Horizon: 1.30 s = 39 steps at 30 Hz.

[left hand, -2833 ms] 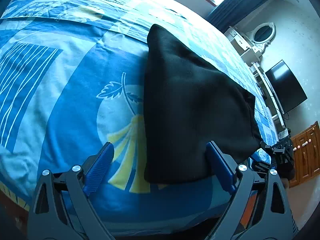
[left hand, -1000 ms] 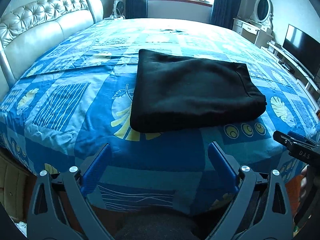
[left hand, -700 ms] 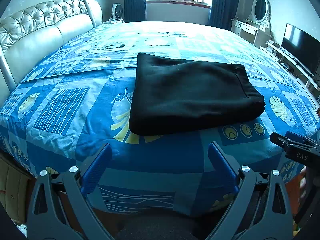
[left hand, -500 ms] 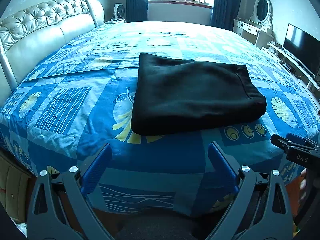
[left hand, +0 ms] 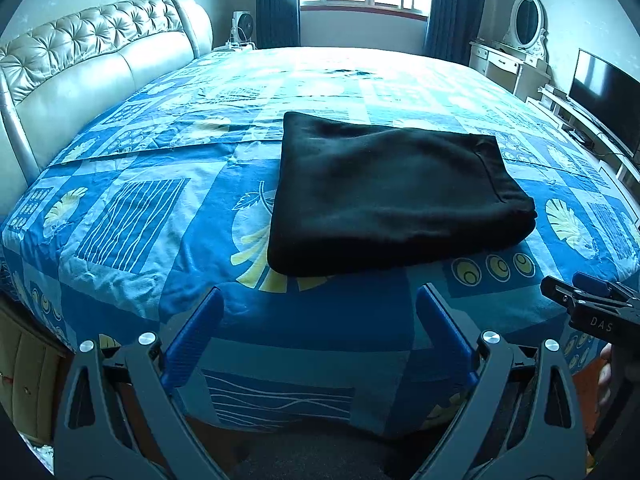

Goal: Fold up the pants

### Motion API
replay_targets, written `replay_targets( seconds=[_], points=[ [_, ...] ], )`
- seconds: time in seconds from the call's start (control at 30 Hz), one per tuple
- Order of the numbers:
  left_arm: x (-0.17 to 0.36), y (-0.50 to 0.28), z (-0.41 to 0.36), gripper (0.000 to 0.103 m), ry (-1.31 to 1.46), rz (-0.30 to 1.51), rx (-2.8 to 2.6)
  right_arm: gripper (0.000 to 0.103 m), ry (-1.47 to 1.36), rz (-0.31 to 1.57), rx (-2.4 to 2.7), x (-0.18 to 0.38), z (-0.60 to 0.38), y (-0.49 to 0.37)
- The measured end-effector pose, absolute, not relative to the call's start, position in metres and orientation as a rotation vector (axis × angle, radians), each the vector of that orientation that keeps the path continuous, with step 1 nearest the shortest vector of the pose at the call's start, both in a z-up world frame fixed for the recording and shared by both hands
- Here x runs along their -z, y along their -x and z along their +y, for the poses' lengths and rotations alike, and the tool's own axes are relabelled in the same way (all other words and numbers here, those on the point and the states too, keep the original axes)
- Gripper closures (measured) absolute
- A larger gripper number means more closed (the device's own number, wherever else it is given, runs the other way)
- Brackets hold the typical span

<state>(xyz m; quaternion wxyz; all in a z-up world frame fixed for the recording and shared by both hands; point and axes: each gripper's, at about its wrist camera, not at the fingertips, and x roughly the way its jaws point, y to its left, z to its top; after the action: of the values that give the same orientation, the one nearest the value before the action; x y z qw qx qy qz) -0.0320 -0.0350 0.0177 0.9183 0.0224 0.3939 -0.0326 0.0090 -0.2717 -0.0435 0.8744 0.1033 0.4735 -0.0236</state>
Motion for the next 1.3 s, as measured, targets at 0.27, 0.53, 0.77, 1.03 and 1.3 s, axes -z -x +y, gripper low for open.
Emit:
replay_targets(
  seconds=[0.27, 0.53, 0.77, 1.03, 1.3],
  points=[
    [-0.0172, 0.0299, -0.0340, 0.006, -0.052, 0.822, 0.055, 0.023, -0.211, 0.995, 0.041, 0.0446, -0.2692, -0.0096],
    [-0.0164, 0.0291, -0.0333, 0.006, -0.058, 0.823, 0.042, 0.023, -0.197, 0.993, 0.038, 0.0440, -0.2665, -0.0088],
    [-0.0166, 0.0293, -0.0329, 0.006, -0.062, 0.819, 0.034, 0.023, -0.193, 0.998, 0.036, 0.0456, -0.2660, -0.0095],
    [-0.0165, 0.0296, -0.0327, 0.006, -0.060, 0.823, 0.034, 0.023, -0.190, 1.003, 0.030, 0.0465, -0.2643, -0.0090],
    [-0.0151, 0.0288, -0.0326, 0.006, -0.063, 0.829, 0.027, 0.023, -0.189, 1.009, 0.027, 0.0477, -0.2636, -0.0098]
  ],
)
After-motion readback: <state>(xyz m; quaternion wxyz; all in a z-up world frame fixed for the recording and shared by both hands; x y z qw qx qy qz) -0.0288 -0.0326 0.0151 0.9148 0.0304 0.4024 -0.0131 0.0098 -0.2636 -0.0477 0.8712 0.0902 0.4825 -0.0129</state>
